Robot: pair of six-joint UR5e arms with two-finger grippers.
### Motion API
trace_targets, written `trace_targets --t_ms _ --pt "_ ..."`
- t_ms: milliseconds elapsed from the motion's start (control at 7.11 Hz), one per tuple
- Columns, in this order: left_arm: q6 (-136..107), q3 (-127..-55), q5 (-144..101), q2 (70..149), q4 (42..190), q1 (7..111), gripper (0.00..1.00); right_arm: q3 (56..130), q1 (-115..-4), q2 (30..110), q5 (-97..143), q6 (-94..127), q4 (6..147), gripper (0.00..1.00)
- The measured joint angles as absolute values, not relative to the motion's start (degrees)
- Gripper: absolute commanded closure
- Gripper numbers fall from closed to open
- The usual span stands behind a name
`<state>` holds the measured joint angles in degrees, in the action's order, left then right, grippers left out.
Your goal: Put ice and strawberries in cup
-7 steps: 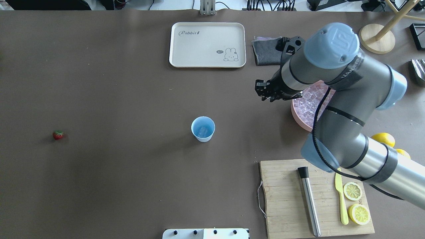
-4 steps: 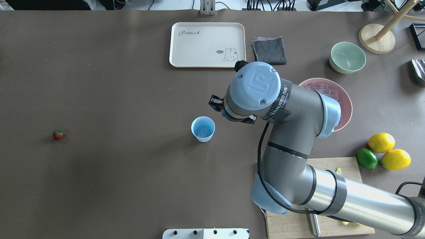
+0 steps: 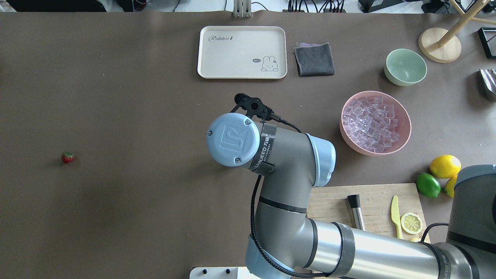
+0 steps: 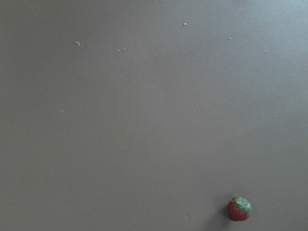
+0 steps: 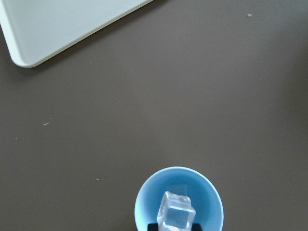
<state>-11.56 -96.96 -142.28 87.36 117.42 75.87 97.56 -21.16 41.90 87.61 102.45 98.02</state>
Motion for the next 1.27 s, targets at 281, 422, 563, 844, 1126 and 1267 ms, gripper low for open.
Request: trace_targets --t_ms 281,422,563,844,1126,1267 --pt "-11.6 -97.0 -142.3 87.4 117.4 75.9 0.01 99.0 -21.3 43.3 87.7 97.4 98.1 0.00" --pt "-11.6 -97.1 -142.2 87.4 117.5 75.8 0.01 101.4 -22.0 44.9 88.6 94.7 98.1 0.00" --pt "-11.6 -97.3 -142.0 87.7 118.2 75.8 0.00 104.3 -23.8 47.3 90.8 90.8 98.2 0.00" --pt "-14.2 -97.6 -142.4 90.3 121.6 75.2 0.00 107.2 -32.9 52.8 100.8 77.0 97.9 0.00" --pt "-22.4 -97.4 -142.3 96.0 122.2 73.1 0.00 108.9 -44.2 60.1 111.4 58.8 97.2 0.00" --pt "-24.9 -97.4 -141.7 97.4 122.2 71.8 0.00 109.2 -50.3 64.1 116.3 48.8 97.0 0.00"
